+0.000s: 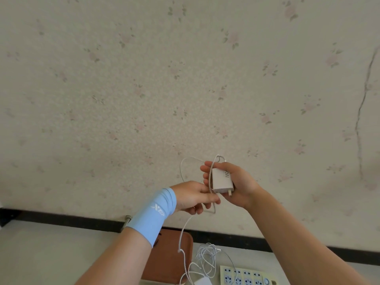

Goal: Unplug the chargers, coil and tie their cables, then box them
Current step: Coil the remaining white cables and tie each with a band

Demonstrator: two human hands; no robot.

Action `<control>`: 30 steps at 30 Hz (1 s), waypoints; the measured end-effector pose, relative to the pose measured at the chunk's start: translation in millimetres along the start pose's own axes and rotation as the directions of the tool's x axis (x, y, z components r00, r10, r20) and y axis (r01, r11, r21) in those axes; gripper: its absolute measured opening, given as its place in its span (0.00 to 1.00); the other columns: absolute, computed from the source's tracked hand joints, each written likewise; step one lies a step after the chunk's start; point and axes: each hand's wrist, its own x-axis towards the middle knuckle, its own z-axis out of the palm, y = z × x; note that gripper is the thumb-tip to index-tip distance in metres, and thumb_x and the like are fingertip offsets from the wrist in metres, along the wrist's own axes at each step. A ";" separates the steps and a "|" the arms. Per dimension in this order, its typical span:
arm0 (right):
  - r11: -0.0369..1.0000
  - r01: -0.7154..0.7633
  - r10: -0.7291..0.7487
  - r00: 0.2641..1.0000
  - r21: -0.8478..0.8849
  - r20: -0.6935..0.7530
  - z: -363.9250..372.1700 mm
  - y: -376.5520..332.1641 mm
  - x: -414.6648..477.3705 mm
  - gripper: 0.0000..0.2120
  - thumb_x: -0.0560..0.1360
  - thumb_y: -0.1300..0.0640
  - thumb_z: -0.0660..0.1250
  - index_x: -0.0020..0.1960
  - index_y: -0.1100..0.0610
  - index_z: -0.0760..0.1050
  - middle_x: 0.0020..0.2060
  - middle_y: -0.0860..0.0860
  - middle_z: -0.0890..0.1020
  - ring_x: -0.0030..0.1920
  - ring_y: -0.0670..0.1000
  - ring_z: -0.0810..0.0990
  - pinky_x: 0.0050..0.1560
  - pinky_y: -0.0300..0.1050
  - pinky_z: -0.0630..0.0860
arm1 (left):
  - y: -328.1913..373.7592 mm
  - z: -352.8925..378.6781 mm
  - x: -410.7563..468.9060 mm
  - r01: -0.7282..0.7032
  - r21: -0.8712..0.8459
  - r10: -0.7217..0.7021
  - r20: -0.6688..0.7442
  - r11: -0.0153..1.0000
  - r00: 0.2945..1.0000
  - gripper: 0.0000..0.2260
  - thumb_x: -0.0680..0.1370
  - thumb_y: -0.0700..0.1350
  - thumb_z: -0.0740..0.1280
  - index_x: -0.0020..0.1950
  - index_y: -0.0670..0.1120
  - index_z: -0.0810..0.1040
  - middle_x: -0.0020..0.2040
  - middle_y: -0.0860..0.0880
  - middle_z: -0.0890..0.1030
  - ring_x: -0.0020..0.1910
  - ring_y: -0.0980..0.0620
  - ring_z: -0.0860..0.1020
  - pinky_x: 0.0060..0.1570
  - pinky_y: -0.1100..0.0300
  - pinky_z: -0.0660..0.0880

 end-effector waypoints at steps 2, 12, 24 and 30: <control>0.999 -0.018 0.018 1.000 -0.036 -0.003 -1.5 0.2 -0.7 0.17 0.81 0.61 0.61 0.68 0.66 0.74 0.58 0.60 0.83 0.53 0.57 0.84 0.51 0.50 0.83 | 1.1 -2.7 0.3 -0.016 -0.083 0.010 -0.076 0.996 0.997 0.11 0.83 0.47 0.61 0.47 0.44 0.79 0.32 0.51 0.76 0.28 0.55 0.72 0.30 0.65 0.70; 0.802 -0.222 0.425 0.864 -0.555 0.269 -8.0 5.7 -8.1 0.21 0.74 0.60 0.64 0.66 0.63 0.76 0.56 0.58 0.82 0.57 0.55 0.80 0.59 0.51 0.74 | 4.6 -36.0 7.9 -0.420 -0.867 -0.118 -0.463 0.268 0.879 0.15 0.85 0.44 0.55 0.38 0.45 0.70 0.23 0.52 0.64 0.20 0.56 0.65 0.21 0.67 0.62; 0.712 -0.289 0.437 0.896 -0.640 0.082 -12.3 18.9 -0.9 0.11 0.74 0.58 0.68 0.54 0.62 0.78 0.42 0.58 0.82 0.40 0.58 0.82 0.46 0.52 0.79 | -16.2 -63.0 4.1 -0.468 -0.862 -0.260 -0.505 0.194 0.823 0.14 0.83 0.56 0.58 0.46 0.47 0.73 0.28 0.50 0.78 0.22 0.54 0.72 0.24 0.69 0.69; 0.834 -0.204 0.322 0.934 -0.513 0.153 -5.1 3.9 -1.7 0.17 0.75 0.55 0.68 0.60 0.63 0.79 0.44 0.55 0.82 0.38 0.53 0.78 0.39 0.45 0.76 | 0.6 -20.0 0.6 0.048 -0.556 -0.236 -0.272 0.830 0.933 0.13 0.80 0.54 0.66 0.52 0.44 0.77 0.32 0.49 0.76 0.25 0.53 0.68 0.25 0.64 0.61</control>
